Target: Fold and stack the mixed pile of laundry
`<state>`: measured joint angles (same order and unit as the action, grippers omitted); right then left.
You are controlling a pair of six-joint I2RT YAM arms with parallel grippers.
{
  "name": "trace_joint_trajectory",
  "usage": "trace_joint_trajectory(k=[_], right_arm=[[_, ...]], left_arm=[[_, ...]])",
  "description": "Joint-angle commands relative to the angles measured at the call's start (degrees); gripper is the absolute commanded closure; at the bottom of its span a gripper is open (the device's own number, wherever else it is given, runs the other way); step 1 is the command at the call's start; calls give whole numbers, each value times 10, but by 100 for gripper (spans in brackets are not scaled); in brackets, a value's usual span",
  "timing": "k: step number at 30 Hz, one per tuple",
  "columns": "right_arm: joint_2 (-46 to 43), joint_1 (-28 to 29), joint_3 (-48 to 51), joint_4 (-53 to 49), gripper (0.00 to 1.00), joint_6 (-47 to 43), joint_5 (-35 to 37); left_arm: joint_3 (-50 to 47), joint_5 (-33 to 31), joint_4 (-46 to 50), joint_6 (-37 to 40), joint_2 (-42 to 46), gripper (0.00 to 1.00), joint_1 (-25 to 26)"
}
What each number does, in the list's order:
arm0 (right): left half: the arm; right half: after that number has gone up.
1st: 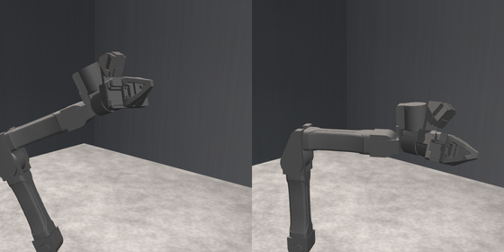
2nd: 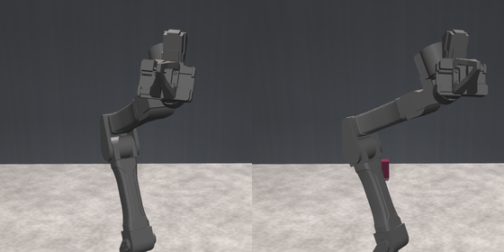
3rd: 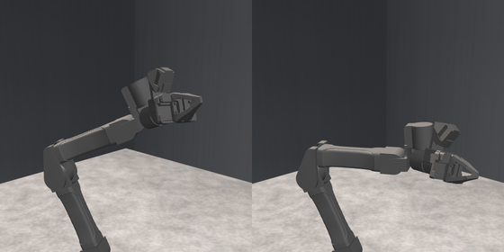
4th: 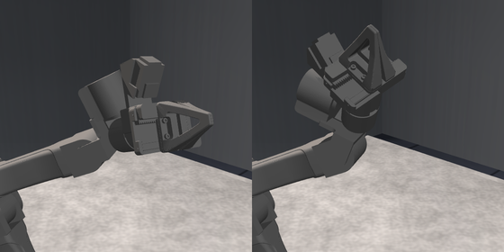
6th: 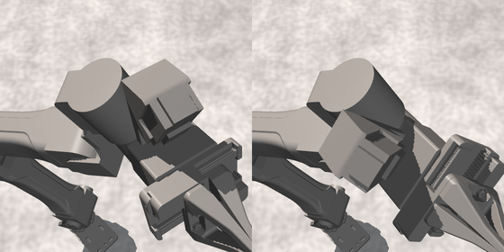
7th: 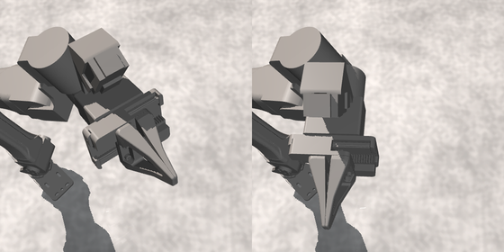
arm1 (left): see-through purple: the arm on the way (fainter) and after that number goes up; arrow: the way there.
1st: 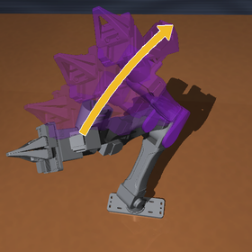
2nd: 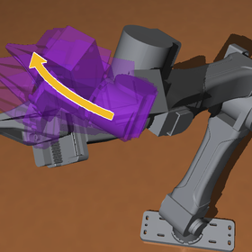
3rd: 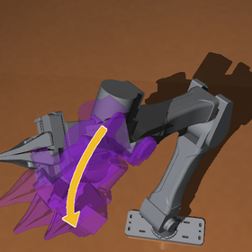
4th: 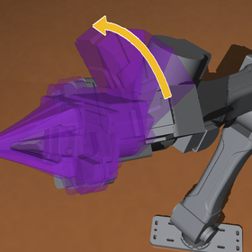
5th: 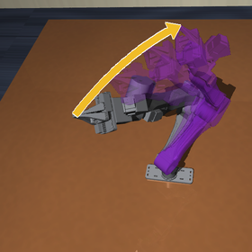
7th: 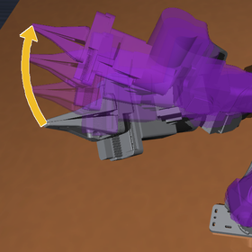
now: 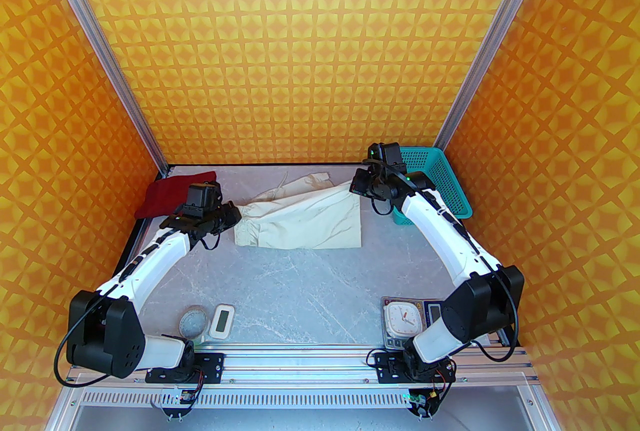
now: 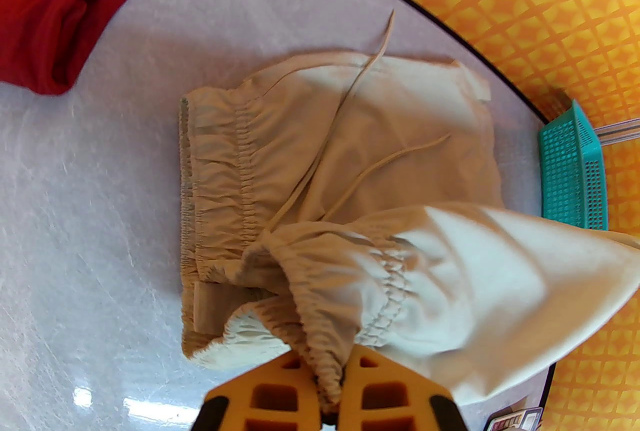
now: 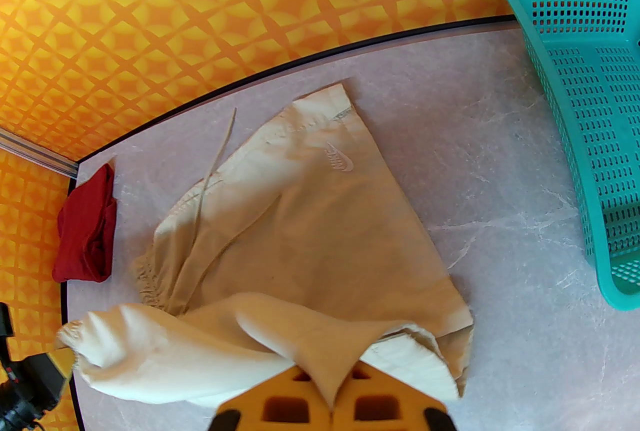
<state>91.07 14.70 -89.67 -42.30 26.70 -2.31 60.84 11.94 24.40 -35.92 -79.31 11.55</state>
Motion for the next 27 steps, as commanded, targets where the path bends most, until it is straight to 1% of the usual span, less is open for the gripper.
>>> trace_joint_trajectory(k=[1,3,5,8,9,10,11,12,13,15,16,19,22,24,26,27], right_arm=[[-70,-1,47,-8,100,-1,-23],[-119,-1,95,-31,100,5,-24],[-184,-1,165,-58,100,15,-31],[-283,0,279,-108,100,42,-75],[-313,0,321,-125,99,51,-105],[-337,1,353,-142,91,55,-130],[-363,1,390,-161,81,59,-153],[-390,2,419,-180,72,63,-166],[-413,2,434,-198,65,66,-169],[-450,2,438,-235,55,67,-165],[-456,2,429,-249,53,66,-160],[-440,2,396,-263,49,54,-142],[-393,2,384,-227,49,46,-122],[-353,2,383,-161,51,47,-117],[-295,2,382,-103,58,51,-103],[-262,2,381,-67,61,54,-108]], left_arm=[[-5,-5,39,8,63,100,2],[-35,-5,72,8,101,100,13],[-74,-5,117,4,150,100,27],[-140,-5,195,-10,234,100,37],[-163,-5,220,-11,259,94,37],[-182,-6,240,-11,278,80,37],[-199,-10,260,-11,295,55,36],[-210,-14,272,-17,306,43,35],[-215,-11,269,-18,310,39,36],[-207,-8,263,-17,296,37,36],[-200,-7,258,-12,284,38,36],[-170,-8,231,6,229,40,36],[-139,-4,182,31,167,45,36],[-110,7,151,53,100,50,36],[-84,10,118,68,44,56,37],[-64,12,102,73,13,59,36]])
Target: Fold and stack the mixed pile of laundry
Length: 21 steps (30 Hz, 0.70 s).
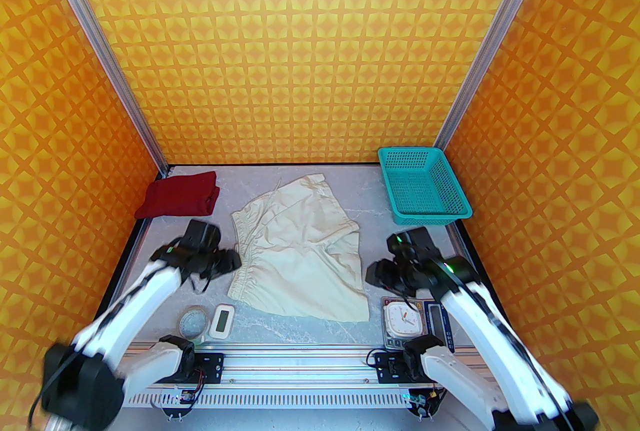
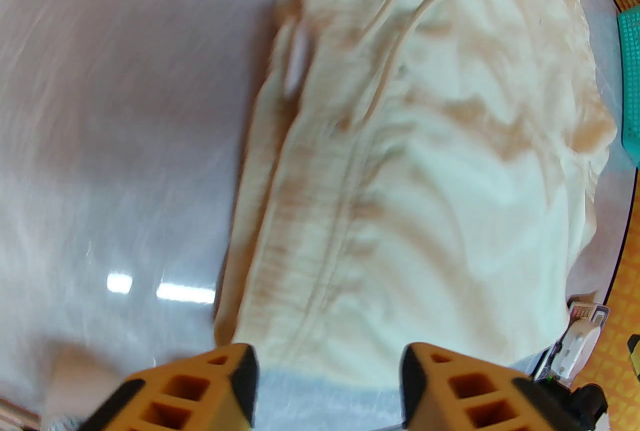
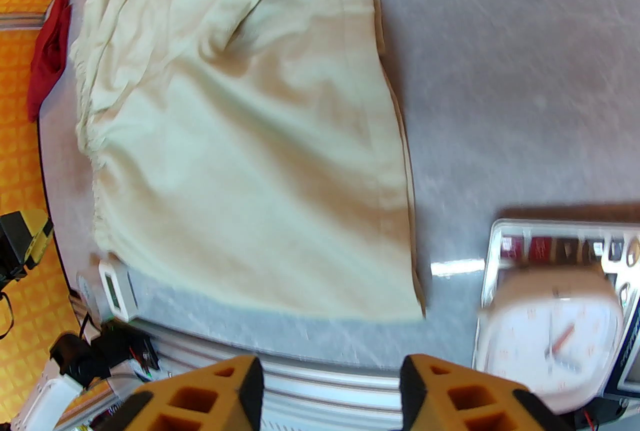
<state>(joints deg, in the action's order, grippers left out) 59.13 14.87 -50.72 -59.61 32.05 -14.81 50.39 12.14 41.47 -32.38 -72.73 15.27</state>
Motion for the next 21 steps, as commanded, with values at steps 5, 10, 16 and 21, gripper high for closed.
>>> trace_joint_trajectory(k=[5,10,16,21], right_arm=[[219,0,-40,228,72,4,21],[362,-1,-129,245,83,-12,69],[482,-2,-184,262,91,-10,85],[488,-4,-163,257,92,-7,105]], left_arm=[[145,27,-137,65,-198,63,-2],[264,31,-154,78,-350,71,-17],[314,39,-171,71,-433,76,-43],[316,42,-173,73,-443,75,-61]])
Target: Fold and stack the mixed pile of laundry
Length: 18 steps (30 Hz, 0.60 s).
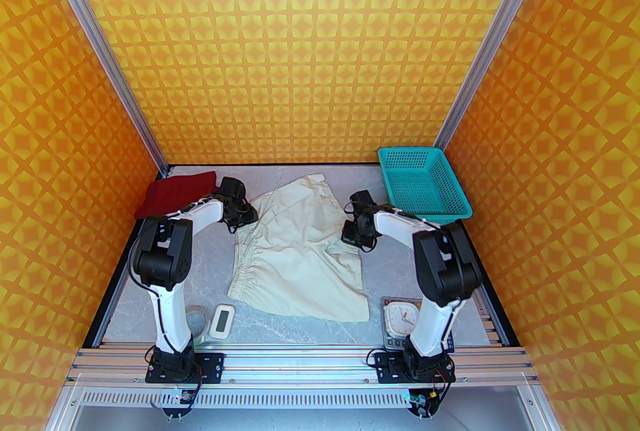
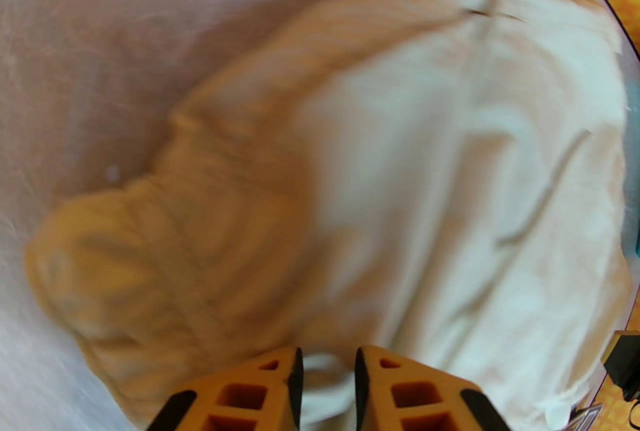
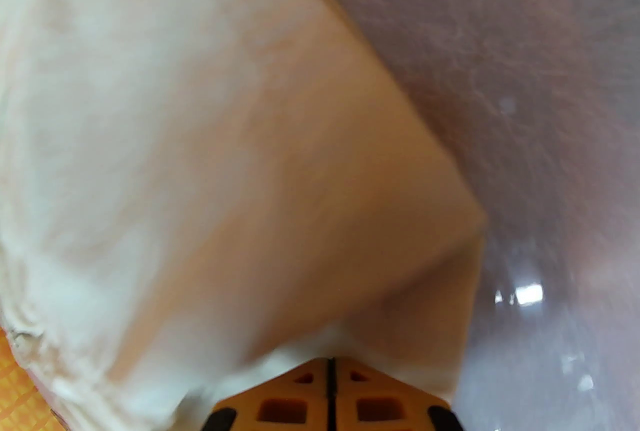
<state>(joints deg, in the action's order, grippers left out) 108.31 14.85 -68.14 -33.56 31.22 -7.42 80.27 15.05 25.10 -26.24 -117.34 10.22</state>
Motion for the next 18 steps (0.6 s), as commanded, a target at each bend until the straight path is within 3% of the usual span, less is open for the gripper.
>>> trace_joint_trajectory(k=[1,5,10,15,18], right_arm=[[-10,-5,19,-8,92,1,39],[-43,-5,52,-27,90,-5,79],[-96,-6,62,-52,85,-11,102],[-133,-6,11,-48,67,-38,76],[-110,-6,-36,-36,58,-62,48]], left_arm=[[16,13,-11,12,4,75,-15],[15,13,-13,11,3,75,-34],[32,17,-3,19,-1,64,-45],[52,17,12,21,-18,56,-46],[60,6,28,22,-27,50,-45]])
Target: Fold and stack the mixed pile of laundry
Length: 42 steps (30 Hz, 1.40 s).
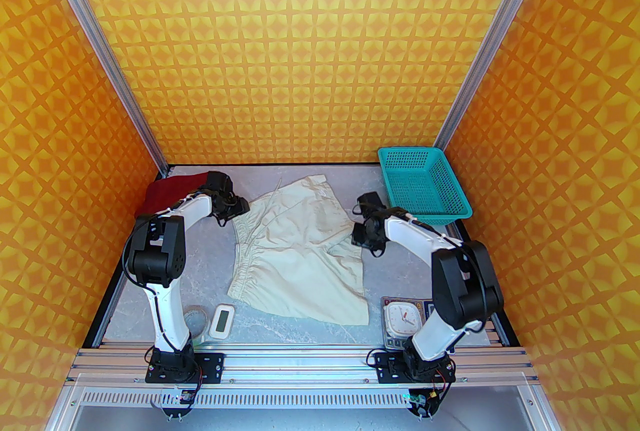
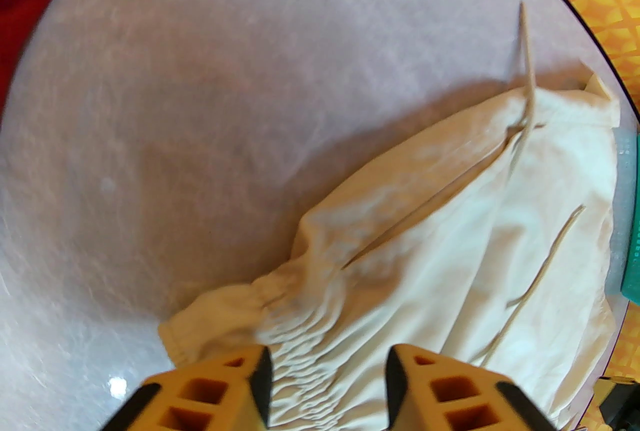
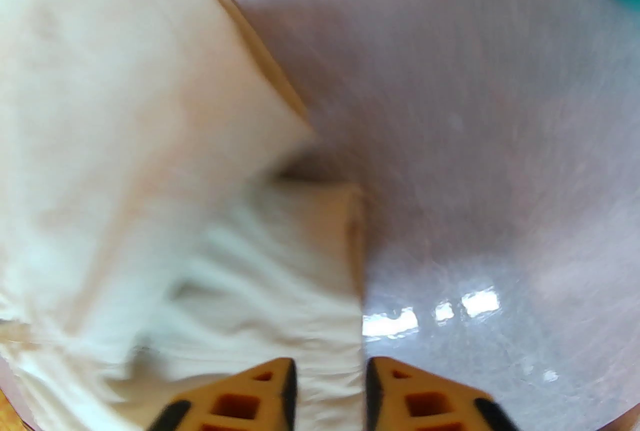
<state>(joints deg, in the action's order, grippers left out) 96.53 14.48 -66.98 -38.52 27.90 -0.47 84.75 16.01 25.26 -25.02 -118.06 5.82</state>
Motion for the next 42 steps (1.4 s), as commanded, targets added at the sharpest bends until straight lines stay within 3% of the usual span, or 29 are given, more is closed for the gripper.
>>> trace_joint_trajectory(k=[1,6,11,15,21,28,34,42], right_arm=[[27,-2,-71,7,55,-38,-26],[129,-3,-163,-2,45,-76,-35],[225,-2,-243,-23,46,-84,-25],[289,-2,-294,-60,45,-83,0],[312,-3,-308,-130,54,-63,113],[302,-2,-308,-144,54,-83,152],[262,-3,-316,-141,55,-82,93],[182,29,-252,-60,62,-36,-40]], left_arm=[[13,-8,25,9,-17,47,-2],[13,-10,19,11,-27,48,-9],[23,-10,14,1,-52,61,-16],[24,-9,16,-14,-60,64,-26],[-5,-10,-4,-34,-46,65,-54],[11,8,-2,-35,-47,66,-62],[9,21,1,-29,8,59,-46],[-57,21,-15,-21,86,63,-2]])
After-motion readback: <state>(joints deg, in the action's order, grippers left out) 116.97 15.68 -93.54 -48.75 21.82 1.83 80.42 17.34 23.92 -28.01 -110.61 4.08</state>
